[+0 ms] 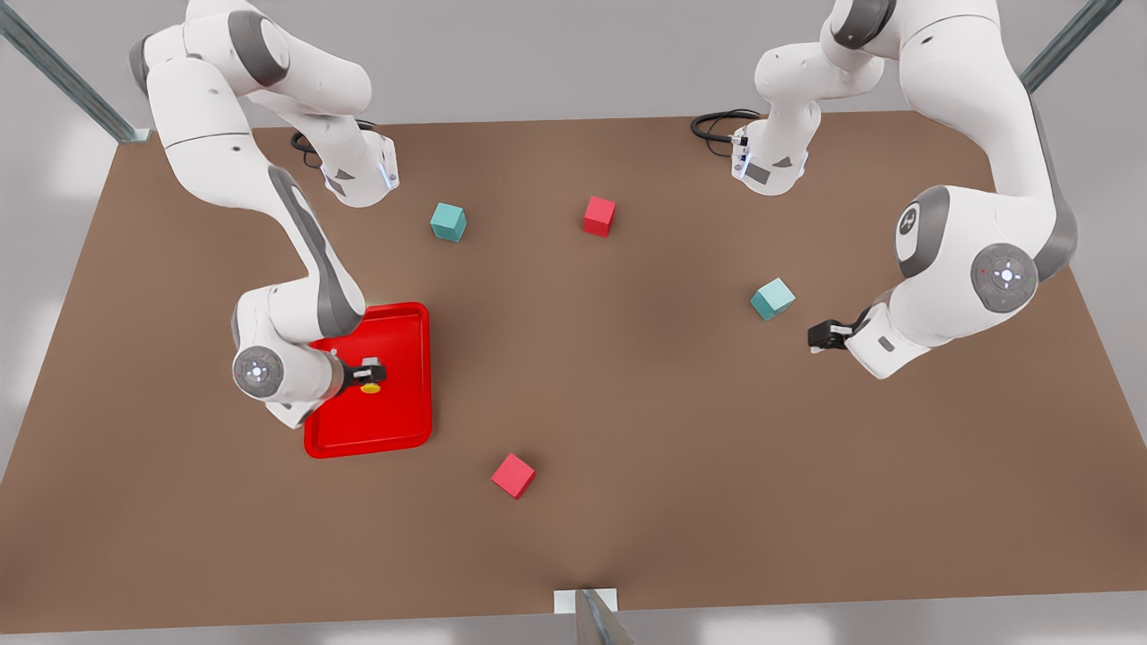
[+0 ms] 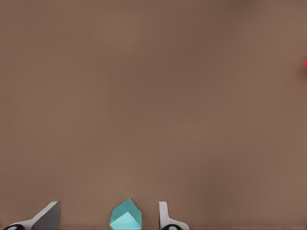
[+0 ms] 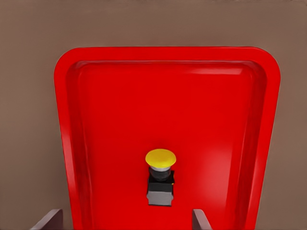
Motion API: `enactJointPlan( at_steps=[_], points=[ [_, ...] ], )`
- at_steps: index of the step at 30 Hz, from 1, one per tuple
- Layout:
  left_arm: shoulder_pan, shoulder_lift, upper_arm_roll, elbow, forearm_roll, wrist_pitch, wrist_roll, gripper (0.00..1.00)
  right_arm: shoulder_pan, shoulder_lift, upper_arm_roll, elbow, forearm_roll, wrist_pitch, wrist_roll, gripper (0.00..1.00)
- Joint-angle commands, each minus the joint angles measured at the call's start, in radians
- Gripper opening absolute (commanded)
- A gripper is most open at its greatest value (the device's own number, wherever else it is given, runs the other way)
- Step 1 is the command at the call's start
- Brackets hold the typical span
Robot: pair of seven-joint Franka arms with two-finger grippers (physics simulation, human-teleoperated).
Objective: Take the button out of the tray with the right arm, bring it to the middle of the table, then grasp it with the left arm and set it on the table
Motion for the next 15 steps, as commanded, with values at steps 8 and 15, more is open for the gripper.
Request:
enactJointPlan(
  at_steps=[8, 15],
  points=[
    [0.0, 0.0, -0.001, -0.007, 0.004, -0.014, -0.01, 1.0, -0.111, -0.009, 0.042, -0.181, -0.082, 0.269, 0.094, 1.0],
    [0.001, 0.0, 0.001, -0.01, 0.007, -0.011, -0.01, 1.0, -0.071, 0.042, 0.041, -0.184, -0.101, 0.375, 0.129, 1.0]
  ],
)
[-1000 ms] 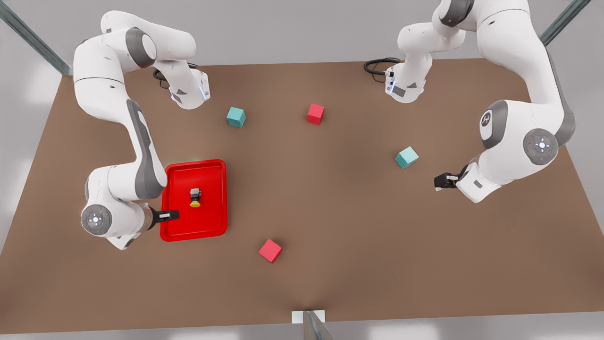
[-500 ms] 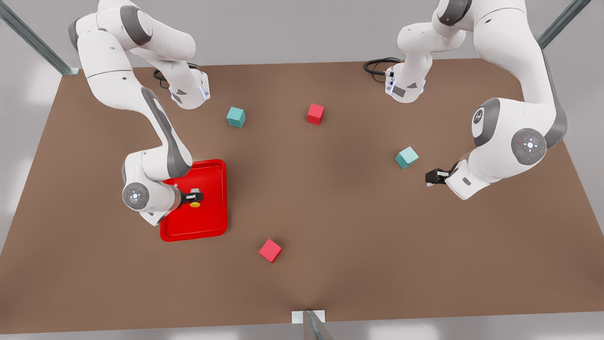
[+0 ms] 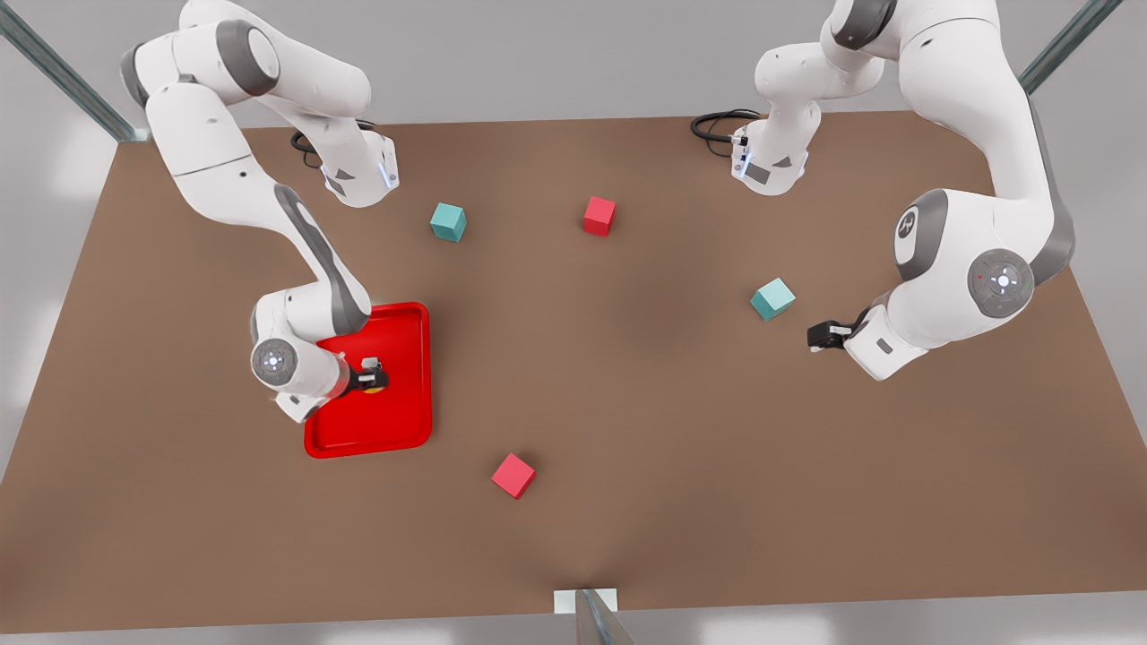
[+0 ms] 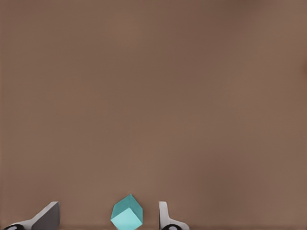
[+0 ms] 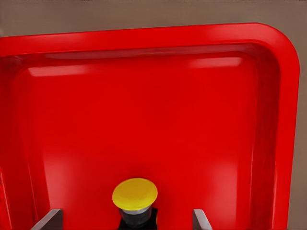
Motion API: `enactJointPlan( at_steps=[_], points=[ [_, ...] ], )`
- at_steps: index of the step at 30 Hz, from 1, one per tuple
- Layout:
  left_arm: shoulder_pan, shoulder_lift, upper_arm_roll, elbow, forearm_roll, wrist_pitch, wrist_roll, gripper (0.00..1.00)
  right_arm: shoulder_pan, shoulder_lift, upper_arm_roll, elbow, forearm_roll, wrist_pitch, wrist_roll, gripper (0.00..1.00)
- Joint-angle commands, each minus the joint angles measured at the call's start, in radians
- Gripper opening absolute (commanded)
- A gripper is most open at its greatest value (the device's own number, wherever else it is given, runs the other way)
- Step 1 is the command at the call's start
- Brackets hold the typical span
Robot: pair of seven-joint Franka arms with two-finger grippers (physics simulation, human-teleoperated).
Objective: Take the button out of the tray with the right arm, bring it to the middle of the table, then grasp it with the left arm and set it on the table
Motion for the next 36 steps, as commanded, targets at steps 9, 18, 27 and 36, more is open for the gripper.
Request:
enactJointPlan(
  at_steps=[9, 18, 27, 36],
  points=[
    [-0.002, 0.002, 0.0, 0.001, 0.003, 0.001, -0.006, 1.0, -0.041, -0.038, 0.015, -0.06, -0.064, 0.075, 0.063, 1.0],
    [-0.002, 0.002, 0.0, 0.001, 0.003, 0.001, -0.016, 1.0, -0.08, -0.08, 0.044, -0.172, -0.065, 0.147, 0.058, 1.0],
    [-0.002, 0.002, 0.0, 0.001, 0.003, -0.001, -0.016, 1.0, -0.071, -0.041, 0.044, -0.182, -0.079, 0.178, 0.06, 1.0],
    [-0.002, 0.002, 0.0, 0.001, 0.003, 0.001, -0.016, 1.0, -0.078, 0.0, 0.044, -0.183, -0.108, 0.205, 0.058, 0.98]
  ],
)
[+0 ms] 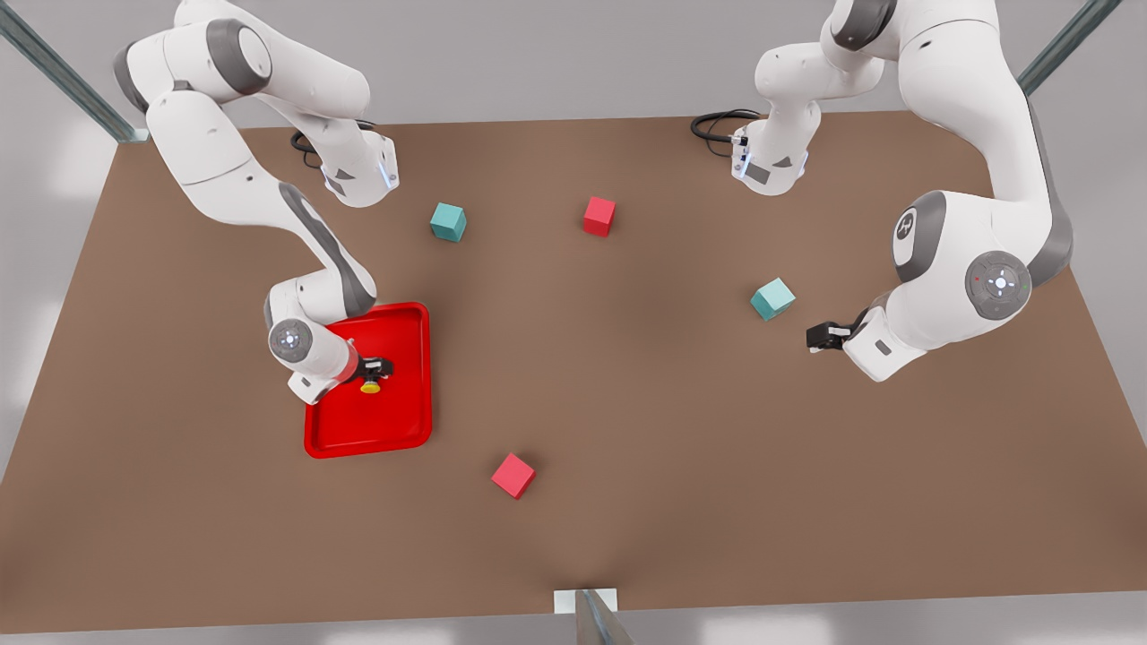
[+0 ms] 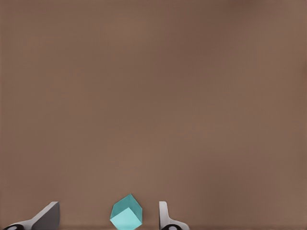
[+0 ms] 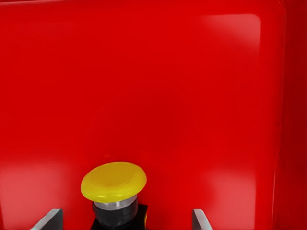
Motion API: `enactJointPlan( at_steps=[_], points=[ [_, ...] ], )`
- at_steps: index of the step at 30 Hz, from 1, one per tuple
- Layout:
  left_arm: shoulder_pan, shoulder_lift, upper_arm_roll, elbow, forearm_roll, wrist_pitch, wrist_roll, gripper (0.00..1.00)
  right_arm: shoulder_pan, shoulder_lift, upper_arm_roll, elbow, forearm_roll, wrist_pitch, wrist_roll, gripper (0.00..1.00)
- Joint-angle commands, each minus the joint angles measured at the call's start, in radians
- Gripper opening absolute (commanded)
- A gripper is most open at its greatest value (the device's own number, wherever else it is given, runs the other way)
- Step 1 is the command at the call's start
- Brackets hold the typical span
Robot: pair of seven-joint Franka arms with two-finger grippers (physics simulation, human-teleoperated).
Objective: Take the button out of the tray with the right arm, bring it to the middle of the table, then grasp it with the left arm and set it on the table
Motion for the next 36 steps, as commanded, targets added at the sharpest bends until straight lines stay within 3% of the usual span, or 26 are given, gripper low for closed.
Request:
enactJointPlan(
  at_steps=[1, 2, 9, 10, 11, 16, 18, 24, 29, 34, 36],
  points=[
    [0.0, -0.001, 0.0, 0.001, 0.001, -0.001, -0.004, 1.0, 0.001, -0.002, 0.0, 0.0, -0.005, 0.012, 0.003, 0.79],
    [0.0, -0.003, 0.0, 0.001, 0.001, -0.001, -0.004, 1.0, 0.0, -0.002, 0.0, 0.0, -0.005, 0.012, 0.005, 0.66],
    [0.0, -0.003, 0.0, 0.001, 0.001, -0.002, -0.004, 1.0, 0.001, -0.002, 0.0, 0.003, -0.004, 0.011, 0.005, 0.65],
    [0.0, -0.003, 0.0, 0.001, 0.001, -0.002, -0.004, 1.0, 0.001, -0.003, 0.0, 0.003, -0.004, 0.011, 0.005, 0.56],
    [0.0, -0.003, 0.0, 0.001, 0.001, -0.002, -0.004, 1.0, 0.0, -0.003, 0.0, 0.001, -0.002, 0.011, 0.005, 0.53],
    [0.0, -0.003, 0.0, 0.001, 0.001, -0.004, -0.004, 1.0, 0.0, 0.003, 0.0, 0.001, -0.005, 0.012, 0.005, 0.53],
    [-0.001, -0.004, 0.0, 0.001, 0.001, -0.005, -0.004, 1.0, 0.001, 0.009, 0.0, 0.001, -0.005, 0.017, 0.005, 0.46],
    [-0.009, -0.007, -0.002, 0.002, 0.001, -0.005, -0.009, 1.0, 0.0, 0.003, 0.0, 0.008, -0.007, 0.012, 0.005, 0.38],
    [-0.049, -0.004, -0.002, 0.007, 0.001, 0.002, -0.107, 1.0, 0.006, -0.049, 0.0, 0.017, -0.001, -0.054, 0.006, 0.37],
    [-0.037, -0.004, 0.001, 0.005, 0.037, 0.004, -0.108, 1.0, 0.124, -0.014, 0.0, 0.236, 0.091, -0.253, 0.114, 0.37],
    [-0.037, -0.004, 0.006, 0.007, 0.106, 0.002, -0.108, 1.0, 0.254, 0.006, -0.064, 0.343, 0.167, -0.334, 0.166, 0.38]
  ],
)
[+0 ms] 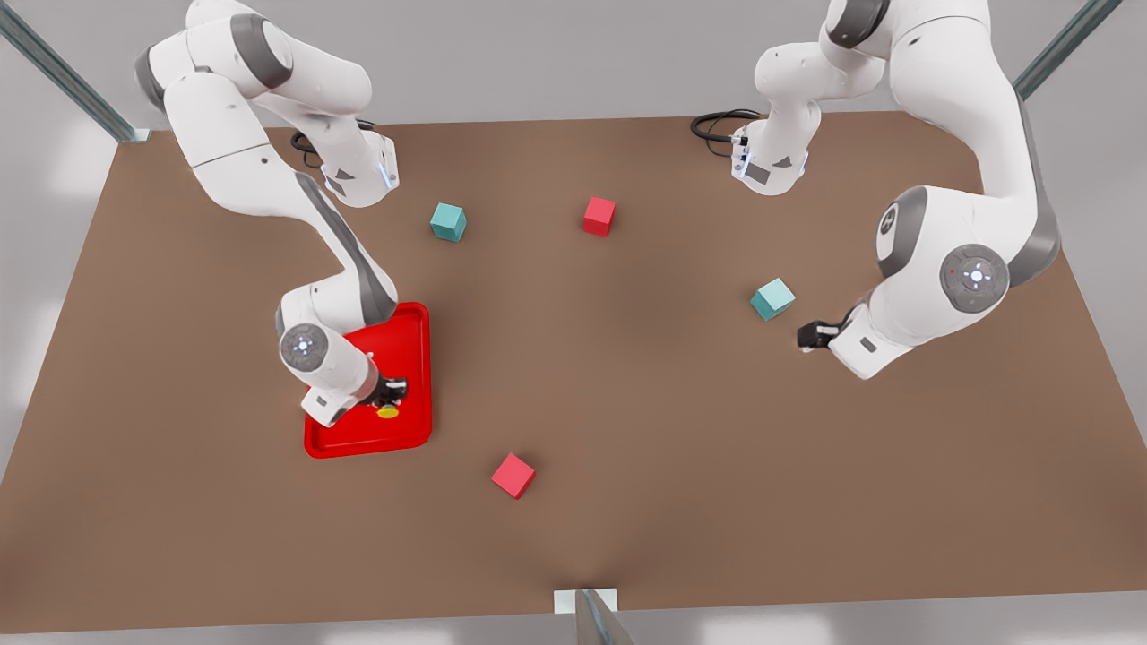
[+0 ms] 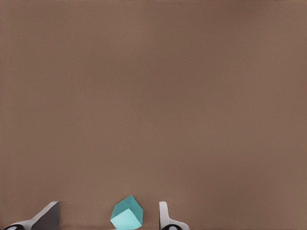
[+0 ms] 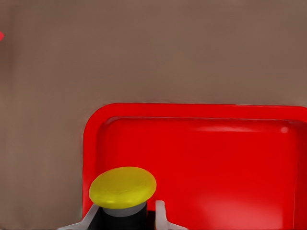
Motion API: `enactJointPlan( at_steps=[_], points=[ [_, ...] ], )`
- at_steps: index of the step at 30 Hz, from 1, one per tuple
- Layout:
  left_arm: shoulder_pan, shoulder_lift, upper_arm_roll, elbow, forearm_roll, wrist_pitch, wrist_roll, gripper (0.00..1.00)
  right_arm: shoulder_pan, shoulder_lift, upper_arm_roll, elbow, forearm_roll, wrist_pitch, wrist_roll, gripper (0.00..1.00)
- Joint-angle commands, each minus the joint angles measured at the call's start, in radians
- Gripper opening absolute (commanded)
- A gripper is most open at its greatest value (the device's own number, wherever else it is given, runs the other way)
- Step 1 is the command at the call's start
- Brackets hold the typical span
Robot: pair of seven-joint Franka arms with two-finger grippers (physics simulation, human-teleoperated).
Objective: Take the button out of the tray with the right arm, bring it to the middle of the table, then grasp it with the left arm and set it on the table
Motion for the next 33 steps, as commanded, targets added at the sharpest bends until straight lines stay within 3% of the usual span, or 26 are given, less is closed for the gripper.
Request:
enactJointPlan(
  at_steps=[1, 4, 6, 8, 12, 14, 18, 22, 27, 28, 29, 31, 33],
  points=[
    [0.001, -0.001, 0.001, 0.001, 0.054, 0.003, -0.055, 1.0, 0.129, 0.011, -0.083, 0.081, 0.108, -0.194, 0.183, 0.38],
    [0.001, 0.0, 0.002, 0.001, 0.054, 0.003, -0.055, 1.0, 0.511, 0.029, -0.399, 0.183, 0.316, -0.272, 0.202, 0.38],
    [0.01, 0.004, 0.004, -0.001, 0.054, 0.003, -0.055, 1.0, 0.671, 0.06, -0.517, 0.242, 0.404, -0.319, 0.252, 0.38],
    [0.008, 0.005, 0.004, -0.004, 0.049, 0.013, -0.065, 1.0, 0.755, 0.117, -0.566, 0.336, 0.462, -0.358, 0.319, 0.38],
    [0.019, 0.002, 0.004, -0.001, 0.051, 0.009, -0.067, 1.0, 0.89, 0.391, -0.649, 0.69, 0.614, -0.476, 0.515, 0.38],
    [0.021, 0.002, 0.004, -0.004, 0.049, 0.003, -0.067, 1.0, 0.995, 0.486, -0.749, 0.764, 0.728, -0.484, 0.565, 0.39],
    [0.011, -0.001, 0.004, -0.004, 0.049, -0.001, -0.068, 1.0, 1.018, 0.637, -0.744, 0.94, 0.772, -0.467, 0.618, 0.39],
    [0.013, -0.004, 0.002, -0.003, 0.049, -0.002, -0.067, 1.0, 1.013, 0.681, -0.743, 0.951, 0.866, -0.18, 0.684, 0.39],
    [0.013, -0.012, 0.001, -0.002, 0.051, -0.017, -0.067, 1.0, 1.001, 0.753, -0.724, 1.022, 0.901, -0.072, 0.792, 0.41],
    [0.014, -0.013, 0.001, -0.002, 0.051, -0.017, -0.065, 1.0, 1.002, 0.761, -0.724, 1.022, 0.901, -0.036, 0.788, 0.57],
    [0.017, -0.013, 0.001, -0.003, 0.051, -0.017, -0.065, 1.0, 1.002, 0.761, -0.728, 1.022, 0.901, -0.048, 0.784, 1.0],
    [0.014, -0.013, 0.001, -0.004, 0.051, -0.017, -0.067, 1.0, 0.999, 0.752, -0.732, 1.022, 0.898, -0.088, 0.782, 1.0],
    [0.013, -0.013, -0.001, 0.001, 0.051, -0.017, -0.068, 1.0, 0.947, 0.652, -0.726, 1.012, 0.881, -0.21, 0.772, 1.0]
  ],
)
